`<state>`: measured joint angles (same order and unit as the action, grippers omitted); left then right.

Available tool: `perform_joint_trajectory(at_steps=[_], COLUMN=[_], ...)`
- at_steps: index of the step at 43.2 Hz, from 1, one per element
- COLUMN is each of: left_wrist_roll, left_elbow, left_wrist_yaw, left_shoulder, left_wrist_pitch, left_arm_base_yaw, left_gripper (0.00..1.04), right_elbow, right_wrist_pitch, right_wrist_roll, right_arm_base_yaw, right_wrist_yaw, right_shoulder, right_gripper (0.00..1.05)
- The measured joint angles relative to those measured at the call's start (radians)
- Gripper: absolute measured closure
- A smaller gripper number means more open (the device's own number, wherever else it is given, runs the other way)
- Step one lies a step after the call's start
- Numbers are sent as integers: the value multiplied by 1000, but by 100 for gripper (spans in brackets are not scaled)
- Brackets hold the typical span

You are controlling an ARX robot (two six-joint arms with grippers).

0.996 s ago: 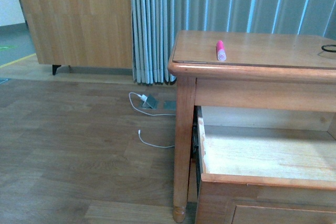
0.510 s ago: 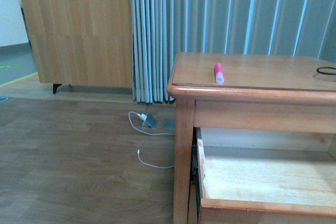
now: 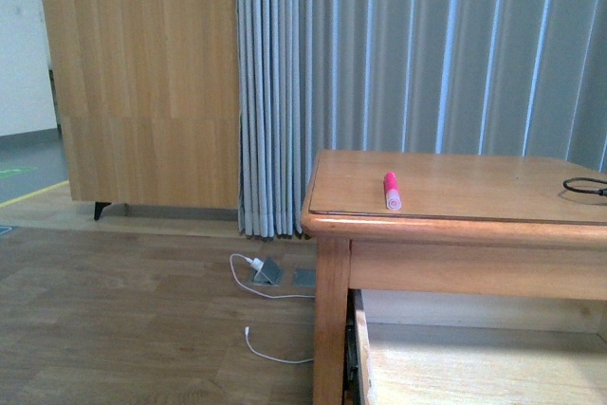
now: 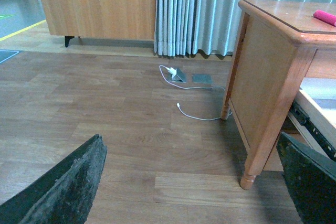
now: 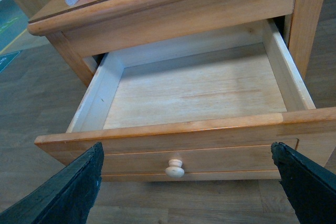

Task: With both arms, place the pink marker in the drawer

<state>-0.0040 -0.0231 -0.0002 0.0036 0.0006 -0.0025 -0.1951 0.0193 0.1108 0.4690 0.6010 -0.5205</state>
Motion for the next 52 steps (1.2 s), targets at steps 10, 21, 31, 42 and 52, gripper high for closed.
perform_joint_trajectory(at_steps=[10, 21, 31, 42, 52], left_wrist_roll=[0, 0, 0, 0, 0], left_elbow=[0, 0, 0, 0, 0], left_wrist_yaw=[0, 0, 0, 0, 0], left_shoulder=[0, 0, 0, 0, 0], left_wrist_pitch=[0, 0, 0, 0, 0], left_arm_base_yaw=[0, 0, 0, 0, 0], left_gripper=[6, 6, 6, 6, 6], right_elbow=[0, 0, 0, 0, 0], right_wrist_pitch=[0, 0, 0, 0, 0], right_wrist_roll=[2, 2, 2, 2, 2], right_arm_base_yaw=[0, 0, 0, 1, 1], right_wrist_yaw=[0, 0, 0, 0, 0], right_shoulder=[1, 1, 1, 1, 1], right_gripper=[8, 8, 8, 8, 8])
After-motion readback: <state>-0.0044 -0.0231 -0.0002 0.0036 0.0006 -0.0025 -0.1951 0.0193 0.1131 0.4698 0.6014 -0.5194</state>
